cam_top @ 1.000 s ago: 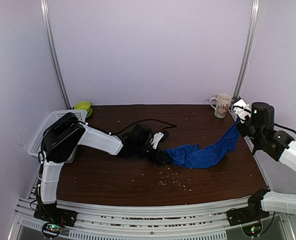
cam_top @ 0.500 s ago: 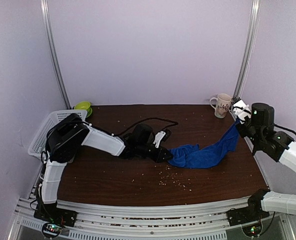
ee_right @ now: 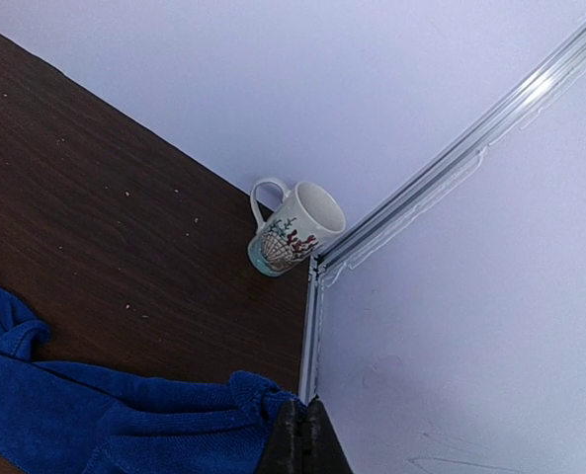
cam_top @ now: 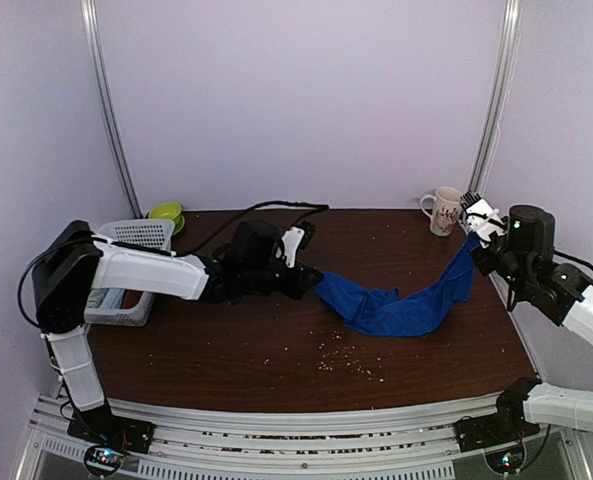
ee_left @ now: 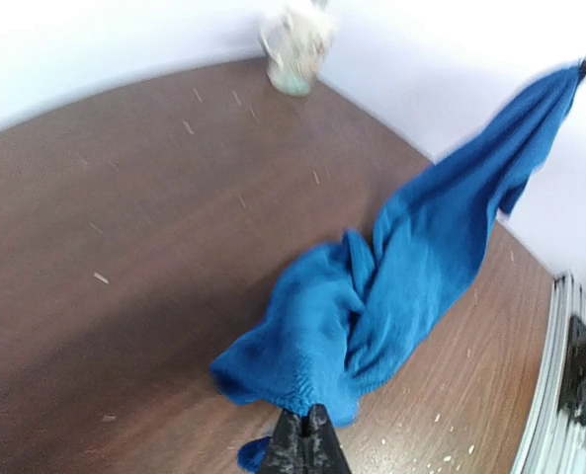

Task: Roll the towels
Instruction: Pick up the towel from the center of the board, then put down the towel at the center of the board.

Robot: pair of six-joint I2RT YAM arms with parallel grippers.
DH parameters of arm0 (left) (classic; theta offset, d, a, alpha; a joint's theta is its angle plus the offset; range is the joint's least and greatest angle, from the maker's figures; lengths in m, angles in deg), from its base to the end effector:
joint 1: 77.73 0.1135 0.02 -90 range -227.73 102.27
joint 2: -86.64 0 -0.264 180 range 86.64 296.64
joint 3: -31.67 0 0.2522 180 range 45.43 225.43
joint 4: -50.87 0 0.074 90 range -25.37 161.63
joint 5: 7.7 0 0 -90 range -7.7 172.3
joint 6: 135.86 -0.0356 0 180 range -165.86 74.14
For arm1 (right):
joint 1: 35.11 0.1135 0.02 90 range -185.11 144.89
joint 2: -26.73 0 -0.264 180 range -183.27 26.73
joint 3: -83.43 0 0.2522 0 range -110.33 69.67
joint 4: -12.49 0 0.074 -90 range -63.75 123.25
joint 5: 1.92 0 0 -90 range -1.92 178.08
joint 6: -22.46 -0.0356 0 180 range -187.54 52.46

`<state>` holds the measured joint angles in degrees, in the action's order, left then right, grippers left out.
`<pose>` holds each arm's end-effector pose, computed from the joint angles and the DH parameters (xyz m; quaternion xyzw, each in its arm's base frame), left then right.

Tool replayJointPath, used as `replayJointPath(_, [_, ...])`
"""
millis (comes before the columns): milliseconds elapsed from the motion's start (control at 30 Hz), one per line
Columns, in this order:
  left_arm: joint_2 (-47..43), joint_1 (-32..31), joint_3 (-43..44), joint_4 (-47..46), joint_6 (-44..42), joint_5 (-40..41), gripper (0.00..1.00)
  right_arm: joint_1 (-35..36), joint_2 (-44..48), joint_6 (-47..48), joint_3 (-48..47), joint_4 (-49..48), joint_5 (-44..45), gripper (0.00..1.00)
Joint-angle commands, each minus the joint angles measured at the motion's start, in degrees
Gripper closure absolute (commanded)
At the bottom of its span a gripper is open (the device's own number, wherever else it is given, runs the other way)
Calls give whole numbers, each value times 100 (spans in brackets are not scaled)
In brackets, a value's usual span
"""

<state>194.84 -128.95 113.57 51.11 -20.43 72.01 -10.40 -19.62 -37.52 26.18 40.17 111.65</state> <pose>0.2619 -0.3361 0.2038 0.2350 0.8152 -0.3847 0.3636 0.1763 0.0655 0.3214 -0.2530 0.7538 -0.1908 0.5756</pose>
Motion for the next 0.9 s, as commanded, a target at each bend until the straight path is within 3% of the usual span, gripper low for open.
replayJointPath(0, [-1182,-24,-492,425,-154,1407,100,-28,-4,-40,-289,123,-634,100])
replayJointPath(267, [-2815,-19,-1356,1537,-137,3451,100,-19,-209,39,-600,249,-1171,100])
replayJointPath(467, [-3134,19,-1852,2125,84,4257,100,-17,-909,360,-736,352,-1426,100])
replayJointPath(700, [-2799,702,-2658,1583,217,3744,100,-19,-2425,500,-581,-13,-437,100])
replayJointPath(867, [-2112,1006,-2577,1297,54,3318,100,-19,-3466,310,-624,-189,502,100])
